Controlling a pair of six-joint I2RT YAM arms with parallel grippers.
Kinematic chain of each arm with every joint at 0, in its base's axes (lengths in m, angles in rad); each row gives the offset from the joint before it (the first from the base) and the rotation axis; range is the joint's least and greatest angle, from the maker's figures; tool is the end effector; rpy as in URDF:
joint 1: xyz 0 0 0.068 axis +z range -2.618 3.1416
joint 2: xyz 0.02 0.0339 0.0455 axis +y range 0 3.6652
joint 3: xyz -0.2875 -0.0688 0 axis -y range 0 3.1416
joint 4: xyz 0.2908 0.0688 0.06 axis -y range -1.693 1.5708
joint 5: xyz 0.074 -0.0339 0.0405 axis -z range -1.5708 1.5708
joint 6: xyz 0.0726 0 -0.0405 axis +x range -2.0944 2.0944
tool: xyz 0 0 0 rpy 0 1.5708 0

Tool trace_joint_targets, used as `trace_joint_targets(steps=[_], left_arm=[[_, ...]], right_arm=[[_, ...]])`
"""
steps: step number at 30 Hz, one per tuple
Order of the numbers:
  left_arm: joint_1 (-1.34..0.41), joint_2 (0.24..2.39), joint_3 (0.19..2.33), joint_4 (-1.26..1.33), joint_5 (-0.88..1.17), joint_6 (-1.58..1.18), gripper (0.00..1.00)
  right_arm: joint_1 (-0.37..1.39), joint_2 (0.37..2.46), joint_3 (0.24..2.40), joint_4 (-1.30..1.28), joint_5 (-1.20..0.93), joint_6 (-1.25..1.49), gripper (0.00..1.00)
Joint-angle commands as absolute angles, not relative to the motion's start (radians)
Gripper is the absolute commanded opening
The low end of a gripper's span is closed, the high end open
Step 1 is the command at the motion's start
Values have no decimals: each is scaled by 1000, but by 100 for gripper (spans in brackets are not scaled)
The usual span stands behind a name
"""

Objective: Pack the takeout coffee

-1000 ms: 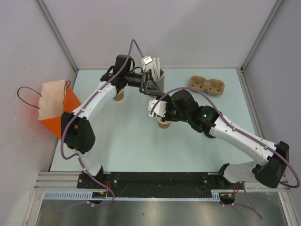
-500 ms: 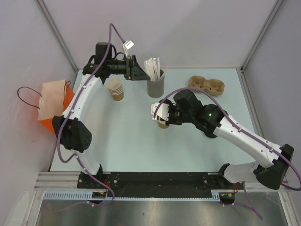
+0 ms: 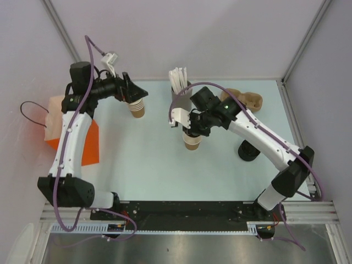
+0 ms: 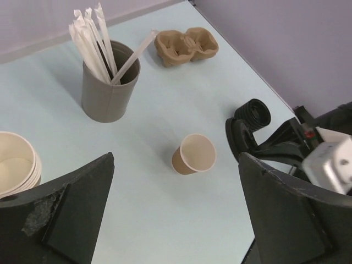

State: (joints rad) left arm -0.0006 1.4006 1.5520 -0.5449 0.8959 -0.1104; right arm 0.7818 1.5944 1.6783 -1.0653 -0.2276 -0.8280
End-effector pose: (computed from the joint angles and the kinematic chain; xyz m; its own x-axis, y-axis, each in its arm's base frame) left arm 0.3599 -0.0569 0.4543 -0.4606 -0.0686 -0.8850 0.6748 0.6206 -0.3993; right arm 0.2666 0.2878 0.3648 0.1722 -0.8403 -0.5141 -0.9590 -0.0236 -0.2826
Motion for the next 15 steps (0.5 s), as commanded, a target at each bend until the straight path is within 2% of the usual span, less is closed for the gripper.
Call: trace_joint_targets(steps=[1,7,15], left_arm=[[-5,1275,1464,-468,798,-34,99],[-5,1169,1379,-456,697,-3,100],[-5,1108,1341,-439,655,23,99]], right_arm=[[778,1678,1792,-1215,-242,-851,0],[776,1836,1933,-1342,-232,-854,0],[776,1953,2003,-1390,-207,-850,0]])
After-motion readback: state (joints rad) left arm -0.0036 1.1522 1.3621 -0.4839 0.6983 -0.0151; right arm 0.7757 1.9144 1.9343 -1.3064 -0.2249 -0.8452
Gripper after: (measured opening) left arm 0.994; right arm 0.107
